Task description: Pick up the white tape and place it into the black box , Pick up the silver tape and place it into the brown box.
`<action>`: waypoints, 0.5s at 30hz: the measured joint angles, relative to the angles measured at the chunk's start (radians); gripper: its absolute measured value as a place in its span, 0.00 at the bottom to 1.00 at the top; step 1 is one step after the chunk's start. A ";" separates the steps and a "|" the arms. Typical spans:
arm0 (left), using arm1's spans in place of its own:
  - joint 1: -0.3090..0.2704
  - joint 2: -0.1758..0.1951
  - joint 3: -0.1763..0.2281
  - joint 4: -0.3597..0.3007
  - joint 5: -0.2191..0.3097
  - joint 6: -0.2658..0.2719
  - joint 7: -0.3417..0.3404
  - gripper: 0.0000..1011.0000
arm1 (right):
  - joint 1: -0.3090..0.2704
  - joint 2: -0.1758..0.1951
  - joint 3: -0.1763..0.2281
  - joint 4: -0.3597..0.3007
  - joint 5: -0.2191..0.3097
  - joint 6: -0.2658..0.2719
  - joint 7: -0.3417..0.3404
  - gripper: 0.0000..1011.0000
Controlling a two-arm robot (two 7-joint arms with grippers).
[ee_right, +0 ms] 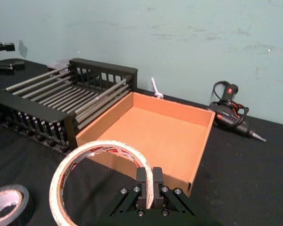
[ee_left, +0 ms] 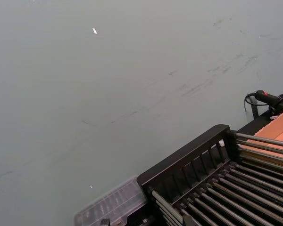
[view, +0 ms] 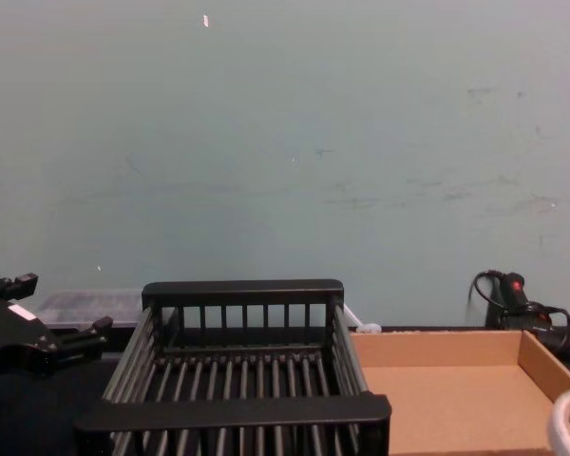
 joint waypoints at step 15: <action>0.000 0.000 0.000 0.000 0.000 0.000 0.000 0.99 | 0.099 -0.028 -0.042 -0.002 0.001 0.053 -0.013 0.09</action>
